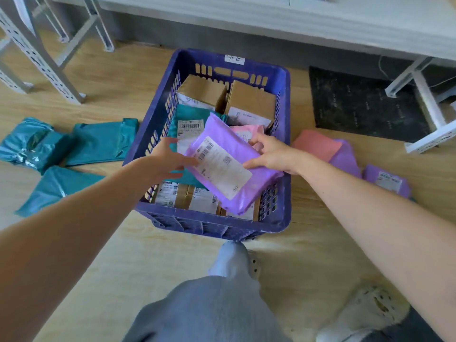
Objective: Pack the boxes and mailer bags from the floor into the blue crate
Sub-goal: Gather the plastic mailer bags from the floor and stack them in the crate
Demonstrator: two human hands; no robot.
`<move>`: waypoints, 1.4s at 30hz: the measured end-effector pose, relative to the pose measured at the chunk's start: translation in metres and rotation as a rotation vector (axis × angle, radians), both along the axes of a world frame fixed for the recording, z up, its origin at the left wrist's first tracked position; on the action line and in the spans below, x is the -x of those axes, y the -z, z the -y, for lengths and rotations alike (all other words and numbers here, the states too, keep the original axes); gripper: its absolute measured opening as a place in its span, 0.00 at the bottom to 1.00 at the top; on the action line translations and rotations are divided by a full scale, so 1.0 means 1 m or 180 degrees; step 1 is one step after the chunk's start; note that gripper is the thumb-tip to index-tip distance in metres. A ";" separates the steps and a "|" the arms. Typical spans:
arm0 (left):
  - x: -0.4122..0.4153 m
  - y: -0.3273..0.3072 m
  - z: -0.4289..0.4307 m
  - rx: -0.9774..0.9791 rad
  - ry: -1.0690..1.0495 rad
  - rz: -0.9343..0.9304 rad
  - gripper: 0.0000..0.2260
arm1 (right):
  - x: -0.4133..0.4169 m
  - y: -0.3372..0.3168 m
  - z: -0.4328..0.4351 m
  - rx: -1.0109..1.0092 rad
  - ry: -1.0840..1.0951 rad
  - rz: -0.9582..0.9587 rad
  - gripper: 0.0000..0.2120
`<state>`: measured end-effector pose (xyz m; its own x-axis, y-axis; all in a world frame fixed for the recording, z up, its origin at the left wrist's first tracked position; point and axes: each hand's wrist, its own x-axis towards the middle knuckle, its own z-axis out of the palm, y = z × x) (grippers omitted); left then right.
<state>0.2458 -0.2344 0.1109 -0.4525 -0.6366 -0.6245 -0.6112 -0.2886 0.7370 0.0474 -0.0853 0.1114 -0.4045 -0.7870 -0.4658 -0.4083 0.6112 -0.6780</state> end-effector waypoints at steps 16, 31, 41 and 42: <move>0.012 0.069 -0.009 0.0425 0.1513 0.0674 0.18 | -0.021 0.058 0.011 -0.0938 -0.1205 -0.0813 0.24; 0.035 0.066 -0.016 0.1485 0.1981 0.1077 0.21 | -0.021 0.068 0.005 -0.1081 -0.1521 -0.1704 0.21; 0.124 -0.009 -0.036 0.2209 0.0892 -0.0039 0.17 | 0.020 -0.001 -0.020 0.0813 0.0092 -0.1217 0.22; 0.137 -0.015 -0.041 0.2245 0.0925 -0.0136 0.17 | 0.029 -0.006 -0.027 0.0997 0.0318 -0.1157 0.21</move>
<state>0.1087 -0.1934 0.1261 -0.6774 -0.7298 -0.0924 -0.5574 0.4272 0.7118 0.0185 -0.0588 0.1175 -0.5777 -0.8158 -0.0275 -0.6025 0.4490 -0.6598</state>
